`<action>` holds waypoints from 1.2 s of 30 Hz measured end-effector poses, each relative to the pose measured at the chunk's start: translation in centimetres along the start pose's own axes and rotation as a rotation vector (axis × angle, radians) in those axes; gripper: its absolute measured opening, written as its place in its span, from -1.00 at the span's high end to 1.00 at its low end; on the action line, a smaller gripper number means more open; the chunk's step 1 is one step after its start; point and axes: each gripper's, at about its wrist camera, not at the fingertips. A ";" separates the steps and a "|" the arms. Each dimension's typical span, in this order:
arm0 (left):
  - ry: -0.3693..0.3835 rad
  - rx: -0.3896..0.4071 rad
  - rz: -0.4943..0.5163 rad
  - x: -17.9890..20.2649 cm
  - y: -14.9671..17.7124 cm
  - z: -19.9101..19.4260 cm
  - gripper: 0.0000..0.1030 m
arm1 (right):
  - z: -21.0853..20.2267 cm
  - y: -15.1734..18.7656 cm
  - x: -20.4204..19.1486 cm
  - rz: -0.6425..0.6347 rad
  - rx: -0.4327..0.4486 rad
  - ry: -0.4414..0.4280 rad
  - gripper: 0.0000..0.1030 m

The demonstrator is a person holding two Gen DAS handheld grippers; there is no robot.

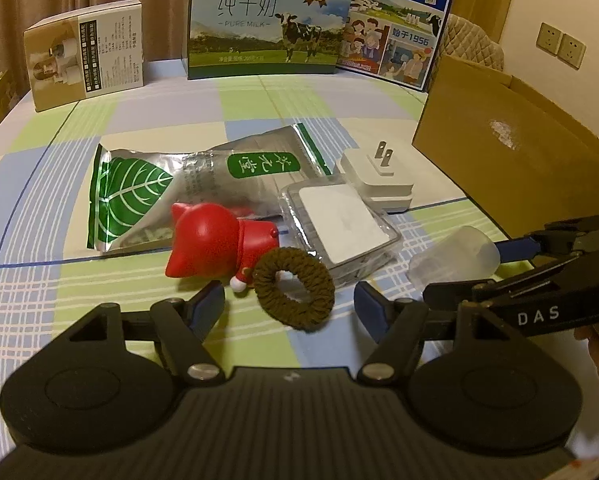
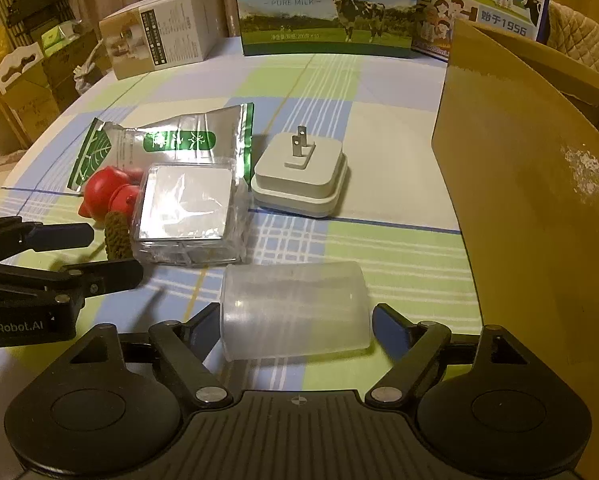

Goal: Organize objects
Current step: 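Close the left tool on the brown ring while the right tool grasps the clear container, then carry the brown ring and clear container over the cardboard box with both tools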

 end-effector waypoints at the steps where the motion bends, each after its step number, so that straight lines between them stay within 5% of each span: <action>1: 0.000 0.002 0.003 0.1 0.0 0.0 -0.19 | 0.0 0.0 0.1 0.006 0.001 0.001 -0.52; 3: 0.002 0.008 0.010 0.3 0.0 0.0 -0.10 | 0.1 0.0 0.4 0.034 -0.004 0.002 -0.37; 9: -0.003 0.003 0.021 0.5 0.1 0.2 0.06 | -0.1 -0.2 0.2 0.041 -0.019 0.009 -0.36; 19: -0.013 -0.015 0.011 0.7 0.0 -0.1 0.79 | -0.5 -0.4 0.3 0.066 -0.004 0.011 -0.36; 36: -0.066 -0.016 -0.072 2.8 -0.3 -5.6 0.84 | -4.9 -0.3 0.0 0.092 0.067 0.002 -0.36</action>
Point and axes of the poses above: each gripper's, at about its wrist camera, not at the fingertips, and z roughly the way its jaws point, x to its right, y to its underside, and after that the axes turned 15 degrees about x, right-handed
